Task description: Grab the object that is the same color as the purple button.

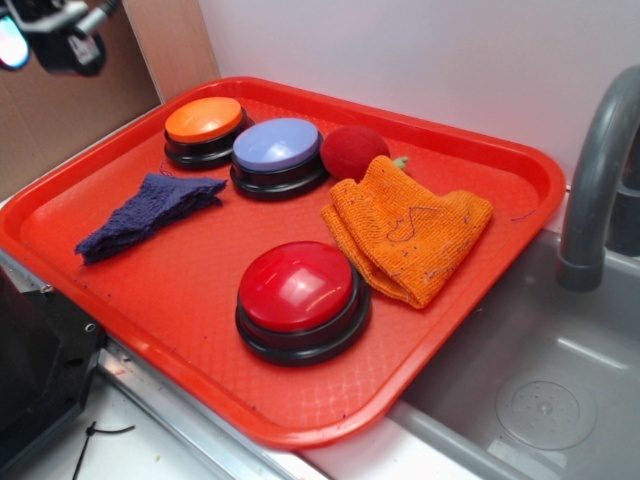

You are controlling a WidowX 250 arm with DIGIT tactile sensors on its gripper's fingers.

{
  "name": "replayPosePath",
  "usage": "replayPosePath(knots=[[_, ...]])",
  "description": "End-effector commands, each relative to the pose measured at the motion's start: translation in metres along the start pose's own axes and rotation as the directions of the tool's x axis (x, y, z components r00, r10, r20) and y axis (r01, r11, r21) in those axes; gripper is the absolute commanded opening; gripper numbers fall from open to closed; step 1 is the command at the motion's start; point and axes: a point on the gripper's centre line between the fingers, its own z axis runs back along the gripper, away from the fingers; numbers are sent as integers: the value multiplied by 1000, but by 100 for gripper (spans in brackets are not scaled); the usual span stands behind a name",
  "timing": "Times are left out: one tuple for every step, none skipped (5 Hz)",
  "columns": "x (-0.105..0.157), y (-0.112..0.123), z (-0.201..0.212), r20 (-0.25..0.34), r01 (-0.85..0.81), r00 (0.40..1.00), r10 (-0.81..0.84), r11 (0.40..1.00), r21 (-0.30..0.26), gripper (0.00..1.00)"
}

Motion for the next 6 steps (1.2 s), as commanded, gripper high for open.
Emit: replayPosePath(knots=[[20,18,-58,54,-102,993,102,995,-7,100],[23,24,-89,61,-113,992,112,993,12,100],[21,24,-110,75,-131,989,130,991,8,100],[18,22,-129,57,-132,990,132,991,1,100],[16,23,-138,31,-130,991,130,992,1,100],[14,21,-140,38,-142,989,143,990,-15,92]])
